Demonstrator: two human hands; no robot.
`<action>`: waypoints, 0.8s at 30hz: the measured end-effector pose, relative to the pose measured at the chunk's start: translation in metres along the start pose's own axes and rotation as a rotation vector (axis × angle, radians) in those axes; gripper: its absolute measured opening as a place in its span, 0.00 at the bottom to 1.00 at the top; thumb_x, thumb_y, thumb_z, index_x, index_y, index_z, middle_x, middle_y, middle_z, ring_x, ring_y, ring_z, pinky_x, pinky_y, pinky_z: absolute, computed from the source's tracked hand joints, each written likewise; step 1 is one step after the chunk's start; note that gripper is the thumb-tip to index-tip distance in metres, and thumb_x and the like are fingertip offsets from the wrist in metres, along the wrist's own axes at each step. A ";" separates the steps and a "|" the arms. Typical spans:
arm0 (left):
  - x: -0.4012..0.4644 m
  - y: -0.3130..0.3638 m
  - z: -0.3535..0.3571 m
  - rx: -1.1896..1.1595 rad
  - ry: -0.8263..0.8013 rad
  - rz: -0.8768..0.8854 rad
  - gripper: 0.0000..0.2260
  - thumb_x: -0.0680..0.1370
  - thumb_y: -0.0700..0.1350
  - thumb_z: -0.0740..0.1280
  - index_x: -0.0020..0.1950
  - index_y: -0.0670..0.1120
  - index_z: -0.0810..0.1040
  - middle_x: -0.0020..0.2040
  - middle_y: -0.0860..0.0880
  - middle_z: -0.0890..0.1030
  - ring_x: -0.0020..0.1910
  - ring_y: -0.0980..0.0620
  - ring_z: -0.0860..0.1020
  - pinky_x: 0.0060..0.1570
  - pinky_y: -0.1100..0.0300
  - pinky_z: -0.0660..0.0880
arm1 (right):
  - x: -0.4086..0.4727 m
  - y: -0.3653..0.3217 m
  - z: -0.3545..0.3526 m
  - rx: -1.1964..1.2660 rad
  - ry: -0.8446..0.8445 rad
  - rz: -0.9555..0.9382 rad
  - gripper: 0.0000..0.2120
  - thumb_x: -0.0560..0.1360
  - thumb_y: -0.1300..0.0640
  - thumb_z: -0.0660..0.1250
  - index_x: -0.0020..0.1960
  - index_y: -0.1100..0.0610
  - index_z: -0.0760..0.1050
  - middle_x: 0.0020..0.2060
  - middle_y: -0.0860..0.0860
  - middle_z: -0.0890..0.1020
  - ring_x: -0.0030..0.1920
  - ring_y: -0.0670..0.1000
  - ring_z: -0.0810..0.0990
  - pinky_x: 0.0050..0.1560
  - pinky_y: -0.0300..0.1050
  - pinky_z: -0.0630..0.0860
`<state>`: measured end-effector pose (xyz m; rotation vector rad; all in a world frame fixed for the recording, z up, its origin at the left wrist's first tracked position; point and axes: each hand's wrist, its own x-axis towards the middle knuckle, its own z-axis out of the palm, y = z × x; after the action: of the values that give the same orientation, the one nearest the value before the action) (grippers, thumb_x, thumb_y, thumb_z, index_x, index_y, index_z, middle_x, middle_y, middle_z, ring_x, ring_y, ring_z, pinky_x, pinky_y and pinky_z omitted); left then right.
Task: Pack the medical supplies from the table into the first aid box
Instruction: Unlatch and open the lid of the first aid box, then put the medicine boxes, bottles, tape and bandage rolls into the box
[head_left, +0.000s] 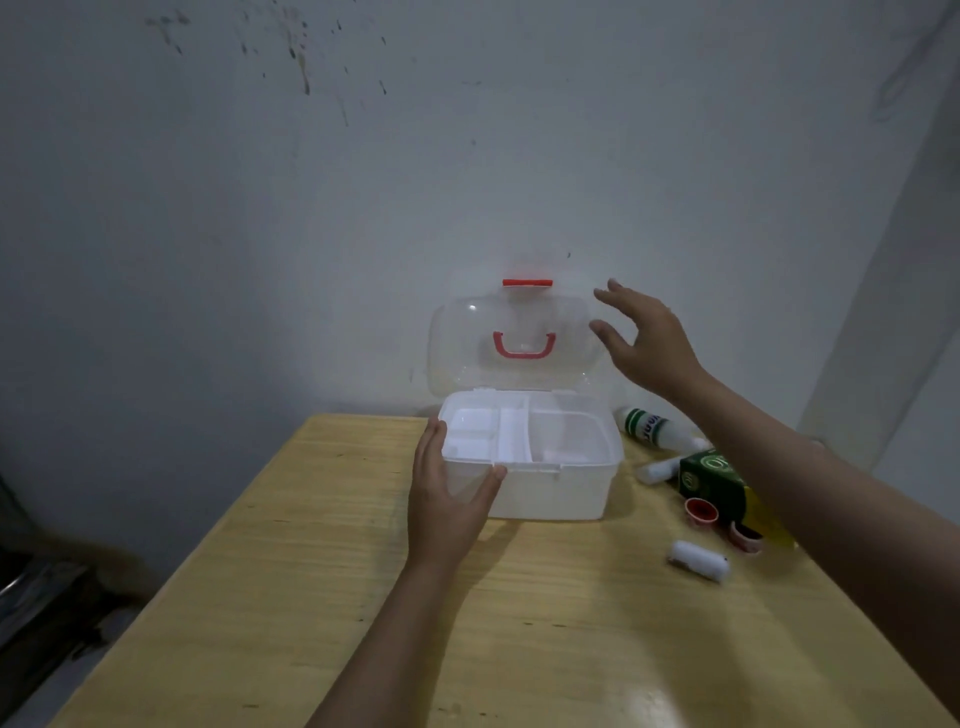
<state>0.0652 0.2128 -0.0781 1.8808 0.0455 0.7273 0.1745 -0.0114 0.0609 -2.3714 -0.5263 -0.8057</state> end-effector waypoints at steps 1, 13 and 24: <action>0.001 -0.001 0.000 -0.009 0.000 0.000 0.37 0.69 0.54 0.74 0.73 0.51 0.61 0.74 0.54 0.62 0.72 0.58 0.60 0.69 0.52 0.65 | -0.012 0.002 -0.010 0.001 0.026 -0.003 0.21 0.76 0.52 0.66 0.67 0.56 0.71 0.68 0.55 0.73 0.68 0.56 0.71 0.69 0.53 0.65; 0.001 0.001 0.004 -0.055 0.123 0.007 0.28 0.72 0.50 0.71 0.69 0.46 0.69 0.71 0.50 0.69 0.69 0.57 0.66 0.67 0.50 0.69 | -0.170 0.067 -0.053 -0.236 0.043 0.418 0.17 0.70 0.52 0.72 0.57 0.55 0.79 0.51 0.61 0.80 0.53 0.61 0.76 0.47 0.45 0.69; 0.003 -0.002 0.006 -0.047 0.124 0.028 0.26 0.72 0.50 0.72 0.67 0.45 0.71 0.72 0.49 0.69 0.70 0.54 0.67 0.67 0.48 0.68 | -0.192 0.088 -0.045 -0.391 -0.006 0.494 0.17 0.68 0.54 0.70 0.56 0.55 0.80 0.54 0.64 0.79 0.57 0.66 0.75 0.60 0.59 0.68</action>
<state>0.0711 0.2095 -0.0803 1.7930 0.0797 0.8566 0.0589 -0.1405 -0.0685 -2.6855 0.2421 -0.7148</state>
